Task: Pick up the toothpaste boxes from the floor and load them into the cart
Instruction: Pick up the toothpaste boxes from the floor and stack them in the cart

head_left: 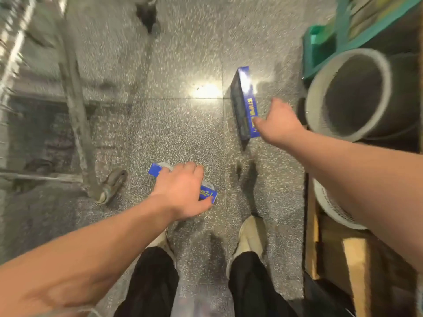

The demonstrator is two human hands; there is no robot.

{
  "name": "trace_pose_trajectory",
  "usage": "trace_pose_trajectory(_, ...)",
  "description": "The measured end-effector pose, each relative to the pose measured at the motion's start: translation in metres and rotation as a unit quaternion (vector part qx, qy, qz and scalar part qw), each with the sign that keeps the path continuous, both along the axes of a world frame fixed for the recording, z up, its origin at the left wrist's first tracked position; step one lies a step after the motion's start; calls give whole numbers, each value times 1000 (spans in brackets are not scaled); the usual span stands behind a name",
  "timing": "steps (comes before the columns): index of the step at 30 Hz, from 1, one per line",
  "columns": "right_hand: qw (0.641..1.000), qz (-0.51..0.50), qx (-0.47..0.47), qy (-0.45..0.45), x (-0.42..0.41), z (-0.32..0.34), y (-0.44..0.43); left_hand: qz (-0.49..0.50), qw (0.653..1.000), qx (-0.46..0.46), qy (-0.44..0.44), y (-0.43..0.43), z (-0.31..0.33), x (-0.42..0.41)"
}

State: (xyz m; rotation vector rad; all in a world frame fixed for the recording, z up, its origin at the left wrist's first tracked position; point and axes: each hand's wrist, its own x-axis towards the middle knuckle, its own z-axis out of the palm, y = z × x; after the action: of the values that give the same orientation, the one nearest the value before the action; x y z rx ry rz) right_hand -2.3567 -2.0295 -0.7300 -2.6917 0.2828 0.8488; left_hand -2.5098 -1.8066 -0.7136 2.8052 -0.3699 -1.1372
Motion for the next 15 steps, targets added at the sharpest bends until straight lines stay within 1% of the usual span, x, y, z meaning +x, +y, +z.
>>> trace_pose_trajectory(2,1000,-5,-2,-8,9,-42,8,-3,1000,1,14,6,-40,-3)
trace_pose_trajectory(6,1000,-18,-14,-19,25,-107,18,-55,997,22,51,15,-100,-7)
trace_pose_trajectory(9,998,-48,-23,-27,36,-141,22,-111,992,43,30,26,-133,-14)
trace_pose_trajectory(12,997,-81,-14,-17,43,-168,21,-129,990,48,37,36,-158,-21)
trace_pose_trajectory(15,995,-102,5,-14,46,-185,17,-151,988,30,2,40,-177,-22)
